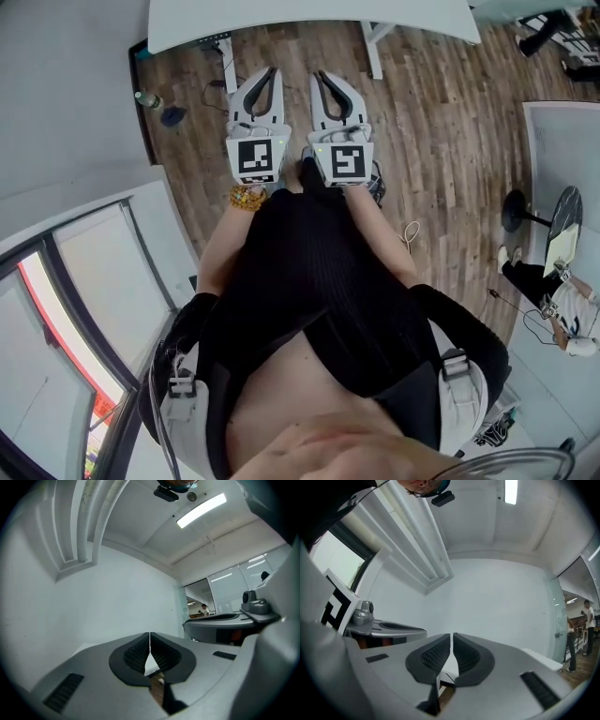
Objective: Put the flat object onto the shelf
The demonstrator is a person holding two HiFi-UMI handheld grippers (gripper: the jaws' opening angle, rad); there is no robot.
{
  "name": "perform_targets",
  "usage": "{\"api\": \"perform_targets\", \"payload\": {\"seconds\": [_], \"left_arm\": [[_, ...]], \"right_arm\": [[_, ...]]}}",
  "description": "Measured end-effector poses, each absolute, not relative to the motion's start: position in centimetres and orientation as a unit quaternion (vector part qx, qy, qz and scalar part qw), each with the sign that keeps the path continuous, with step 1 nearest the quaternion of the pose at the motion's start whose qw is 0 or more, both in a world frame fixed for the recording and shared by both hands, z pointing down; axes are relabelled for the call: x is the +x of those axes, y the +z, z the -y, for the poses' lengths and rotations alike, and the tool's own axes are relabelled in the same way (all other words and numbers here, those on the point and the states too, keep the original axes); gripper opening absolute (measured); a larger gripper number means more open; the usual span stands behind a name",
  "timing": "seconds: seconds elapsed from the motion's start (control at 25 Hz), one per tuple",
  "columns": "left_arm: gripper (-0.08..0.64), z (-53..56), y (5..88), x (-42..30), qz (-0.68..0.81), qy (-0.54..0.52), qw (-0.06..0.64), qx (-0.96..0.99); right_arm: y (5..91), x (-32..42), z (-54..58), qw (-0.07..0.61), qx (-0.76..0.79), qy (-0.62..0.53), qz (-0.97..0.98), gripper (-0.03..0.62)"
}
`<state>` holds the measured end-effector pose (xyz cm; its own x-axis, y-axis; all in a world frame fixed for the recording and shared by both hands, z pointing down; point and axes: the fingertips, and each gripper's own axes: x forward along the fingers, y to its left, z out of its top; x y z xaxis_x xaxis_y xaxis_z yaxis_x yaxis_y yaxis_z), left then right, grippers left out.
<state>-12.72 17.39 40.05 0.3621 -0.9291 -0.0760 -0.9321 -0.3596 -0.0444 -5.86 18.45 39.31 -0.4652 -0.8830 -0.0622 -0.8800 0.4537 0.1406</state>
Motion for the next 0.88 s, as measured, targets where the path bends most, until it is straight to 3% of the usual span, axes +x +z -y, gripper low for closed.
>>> {"api": "perform_targets", "payload": {"seconds": [0.44,0.88], "left_arm": [[0.017,-12.4,41.4,-10.0,-0.539,-0.008,0.034,-0.842],[0.017,3.2,42.3,-3.6,-0.543,-0.051,0.033,-0.838]], "right_arm": [[40.9,-3.2,-13.2,0.012,0.538,-0.047,0.841,0.040],[41.4,2.9,3.3,0.016,0.515,-0.025,0.857,0.038]]}}
